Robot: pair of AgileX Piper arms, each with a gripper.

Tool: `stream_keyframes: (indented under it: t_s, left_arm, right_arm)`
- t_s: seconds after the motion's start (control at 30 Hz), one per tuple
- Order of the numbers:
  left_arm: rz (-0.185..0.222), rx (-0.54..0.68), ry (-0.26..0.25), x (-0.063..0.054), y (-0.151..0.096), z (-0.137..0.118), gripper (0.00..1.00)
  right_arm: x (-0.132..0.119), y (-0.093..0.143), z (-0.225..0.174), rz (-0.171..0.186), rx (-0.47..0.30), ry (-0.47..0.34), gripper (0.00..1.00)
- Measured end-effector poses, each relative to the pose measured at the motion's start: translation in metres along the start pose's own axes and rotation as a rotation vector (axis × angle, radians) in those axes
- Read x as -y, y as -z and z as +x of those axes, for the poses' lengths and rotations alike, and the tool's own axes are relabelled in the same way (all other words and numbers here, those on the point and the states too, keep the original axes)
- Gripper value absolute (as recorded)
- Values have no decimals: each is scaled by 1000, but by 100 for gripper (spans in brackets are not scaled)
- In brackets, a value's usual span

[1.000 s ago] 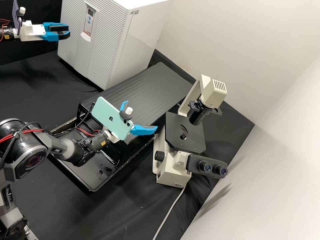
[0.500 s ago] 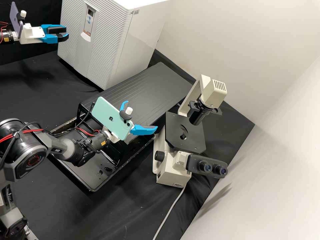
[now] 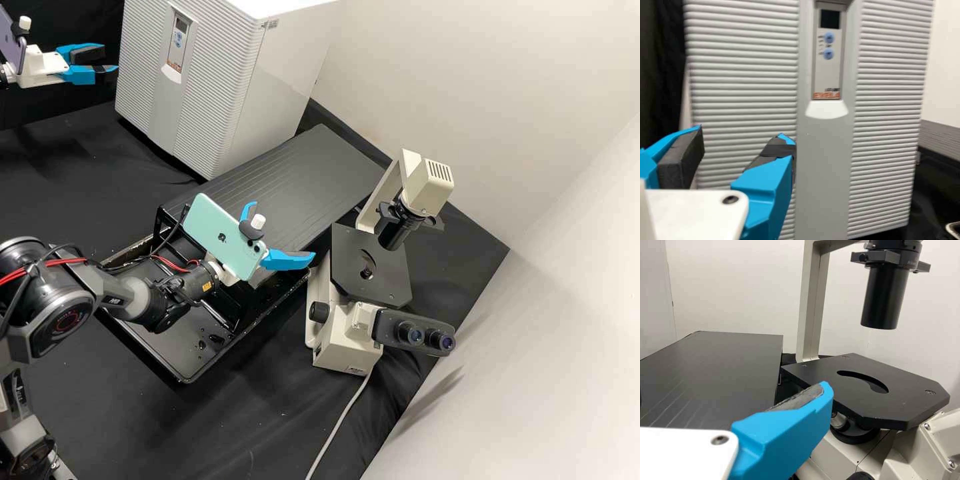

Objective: Open the incubator door

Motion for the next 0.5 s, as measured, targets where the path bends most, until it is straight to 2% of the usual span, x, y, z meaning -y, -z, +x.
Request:
stream_keyframes:
  t_s: [0.37, 0.5]
  left_arm:
    - [4, -33, -6, -5, 7, -7, 100]
    - [5, -55, 9, -4, 11, -9, 100]
  right_arm:
    - [0, 0, 0, 0, 0, 0, 100]
    - [0, 0, 0, 0, 0, 0, 100]
